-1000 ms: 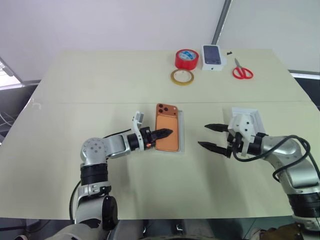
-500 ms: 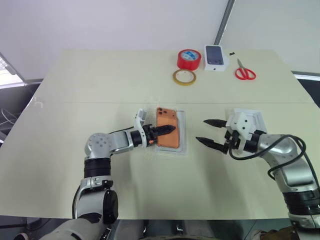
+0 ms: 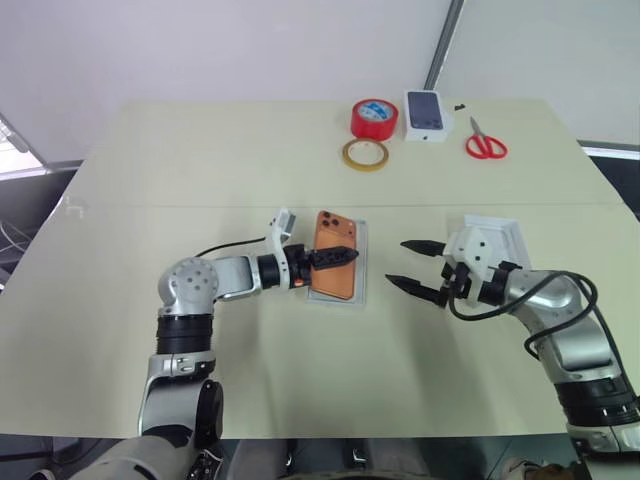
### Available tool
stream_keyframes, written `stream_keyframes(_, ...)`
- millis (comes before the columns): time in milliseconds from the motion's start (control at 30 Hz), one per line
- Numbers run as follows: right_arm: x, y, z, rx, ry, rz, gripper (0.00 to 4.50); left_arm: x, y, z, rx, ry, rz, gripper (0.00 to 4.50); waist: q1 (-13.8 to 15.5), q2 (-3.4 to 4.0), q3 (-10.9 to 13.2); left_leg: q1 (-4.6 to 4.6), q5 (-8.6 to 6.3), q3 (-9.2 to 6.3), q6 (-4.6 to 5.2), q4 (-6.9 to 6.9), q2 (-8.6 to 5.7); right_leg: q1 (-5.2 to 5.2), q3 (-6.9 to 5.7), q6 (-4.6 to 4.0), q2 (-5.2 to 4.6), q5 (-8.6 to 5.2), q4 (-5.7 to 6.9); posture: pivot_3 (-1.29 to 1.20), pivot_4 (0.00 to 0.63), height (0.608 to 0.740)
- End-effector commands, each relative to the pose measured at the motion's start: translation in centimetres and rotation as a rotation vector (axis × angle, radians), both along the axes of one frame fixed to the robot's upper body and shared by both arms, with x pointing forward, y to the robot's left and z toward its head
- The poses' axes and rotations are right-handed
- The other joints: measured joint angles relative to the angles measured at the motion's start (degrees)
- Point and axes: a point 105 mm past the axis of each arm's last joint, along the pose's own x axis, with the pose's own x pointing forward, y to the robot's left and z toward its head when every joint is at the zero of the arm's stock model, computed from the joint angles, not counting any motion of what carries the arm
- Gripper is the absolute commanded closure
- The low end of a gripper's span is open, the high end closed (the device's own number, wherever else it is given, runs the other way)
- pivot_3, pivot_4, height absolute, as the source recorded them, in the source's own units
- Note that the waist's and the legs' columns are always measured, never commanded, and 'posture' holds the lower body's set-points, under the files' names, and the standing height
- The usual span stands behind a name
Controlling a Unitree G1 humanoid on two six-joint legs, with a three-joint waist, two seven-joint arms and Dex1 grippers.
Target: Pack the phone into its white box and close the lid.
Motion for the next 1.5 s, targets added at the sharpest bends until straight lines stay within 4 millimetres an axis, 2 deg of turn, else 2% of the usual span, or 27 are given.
stream_keyframes(33, 0.2, 0.7, 1.0, 0.002, -0.053, 0.022, 0.89, -0.1, -0.3, 2.0, -0.014, -0.054, -0.031, 0.04, 0.09, 0.0, 0.0, 0.0, 0.0, 0.0, 0.0, 0.0, 0.0, 0.0, 0.0, 0.0, 0.0, 0.0, 0.0, 0.0, 0.15, 0.74)
stream_keyframes(200, 0.5, 1.0, 1.0, 0.009, -0.057, 0.027, 0.89, -0.4, -0.3, 0.8, 0.089, -0.045, -0.051, 0.04, 0.15, 0.0, 0.0, -0.01, -0.01, 0.0, 0.01, -0.01, 0.0, -0.01, 0.0, 0.0, 0.0, 0.0, -0.01, 0.0, 0.15, 0.74)
stream_keyframes(400, 0.5, 1.2, 0.8, 0.005, -0.055, 0.032, 0.89, -0.8, 1.0, 1.7, 0.143, -0.09, -0.062, 0.04, -0.04, 0.01, 0.0, -0.01, 0.0, 0.0, 0.01, -0.01, 0.0, -0.03, 0.0, 0.0, 0.0, 0.0, -0.01, 0.0, 0.15, 0.74)
stream_keyframes(467, 0.5, 1.2, 0.7, 0.004, -0.053, 0.033, 0.89, -0.9, 1.2, 2.6, 0.122, -0.111, -0.07, 0.04, -0.04, 0.01, 0.0, 0.0, 0.0, 0.0, 0.0, -0.01, 0.0, -0.03, 0.0, 0.0, 0.0, 0.0, 0.0, 0.0, 0.15, 0.74)
stream_keyframes(767, 1.0, 1.6, 0.8, 0.01, -0.057, 0.033, 0.89, 0.0, 2.3, 4.3, 0.142, -0.166, -0.031, 0.04, 0.05, 0.01, 0.0, -0.02, 0.0, 0.0, 0.01, -0.01, 0.0, -0.02, 0.0, 0.0, 0.0, 0.0, -0.01, 0.0, 0.15, 0.74)
stream_keyframes(833, 1.2, 1.5, 0.8, 0.021, -0.047, 0.023, 0.89, 1.1, 3.0, 4.6, 0.126, -0.167, 0.045, 0.57, -0.05, 0.01, 0.0, -0.01, 0.0, 0.0, 0.0, -0.01, 0.0, -0.03, 0.0, 0.0, 0.0, 0.0, 0.0, 0.0, 0.15, 0.74)
stream_keyframes(867, 1.5, 1.2, 1.0, 0.031, -0.053, -0.002, 1.15, 1.6, 3.5, 4.2, 0.171, -0.185, 0.077, 0.88, -0.08, 0.01, 0.0, -0.01, 0.0, 0.0, 0.0, -0.01, 0.0, -0.03, 0.0, 0.0, 0.0, 0.0, 0.0, 0.0, 0.15, 0.74)
stream_keyframes(933, 2.2, 0.7, 1.2, 0.019, -0.091, -0.041, 1.79, 3.1, 5.2, 2.5, 0.354, -0.279, 0.177, 1.84, -0.31, 0.02, 0.0, 0.0, 0.01, 0.0, -0.01, -0.01, 0.0, -0.03, 0.0, 0.0, 0.0, 0.0, 0.01, 0.0, 0.15, 0.74)
stream_keyframes(1000, 2.6, 0.4, 0.9, -0.01, -0.109, -0.064, 2.76, 3.5, 5.8, 1.6, 0.442, -0.346, 0.182, 2.82, -0.41, 0.03, 0.0, 0.02, 0.02, 0.0, -0.03, -0.04, -0.01, -0.03, 0.0, 0.0, 0.01, 0.0, 0.01, 0.0, 0.15, 0.74)
stream_keyframes(1100, 2.7, 0.4, 0.1, -0.054, -0.111, -0.064, 4.4, 3.3, 5.4, 0.6, 0.51, -0.418, 0.122, 4.43, -0.11, 0.03, 0.01, -0.01, 0.02, 0.0, -0.03, -0.05, -0.01, -0.05, 0.0, 0.0, 0.0, 0.0, -0.02, 0.0, 0.15, 0.74)
stream_keyframes(1167, 2.9, 0.6, -0.6, -0.101, -0.126, -0.069, 4.46, 3.3, 5.0, -0.7, 0.583, -0.463, 0.087, 4.48, 0.18, 0.03, 0.01, -0.03, 0.01, 0.0, -0.01, -0.04, -0.01, -0.04, 0.0, 0.0, -0.01, 0.0, -0.04, 0.0, 0.15, 0.74)
stream_keyframes(1300, 2.8, 1.9, -1.9, -0.136, -0.112, -0.045, 4.46, 3.2, 3.1, -2.4, 0.604, -0.54, 0.013, 4.48, 0.17, 0.03, 0.01, -0.05, -0.01, 0.0, 0.01, -0.03, -0.01, -0.05, 0.0, -0.01, -0.02, 0.0, -0.05, 0.0, 0.15, 0.74)
stream_keyframes(1433, 3.2, 2.5, -2.7, -0.192, -0.132, -0.057, 4.46, 2.7, 2.9, -5.5, 0.874, -0.78, -0.208, 4.48, 0.07, 0.1, -0.03, -0.02, 0.0, 0.01, 0.01, -0.04, -0.01, -0.04, 0.0, -0.01, -0.02, 0.0, -0.03, 0.0, 0.15, 0.74)
stream_keyframes(1500, 3.6, 2.4, -2.5, -0.177, -0.133, -0.085, 4.46, 2.4, 2.2, -5.7, 0.828, -0.776, -0.241, 4.48, 0.11, 0.23, -0.11, 0.04, 0.0, 0.01, 0.01, -0.03, -0.01, 0.05, 0.0, -0.01, -0.02, 0.0, -0.04, 0.0, 0.15, 0.74)
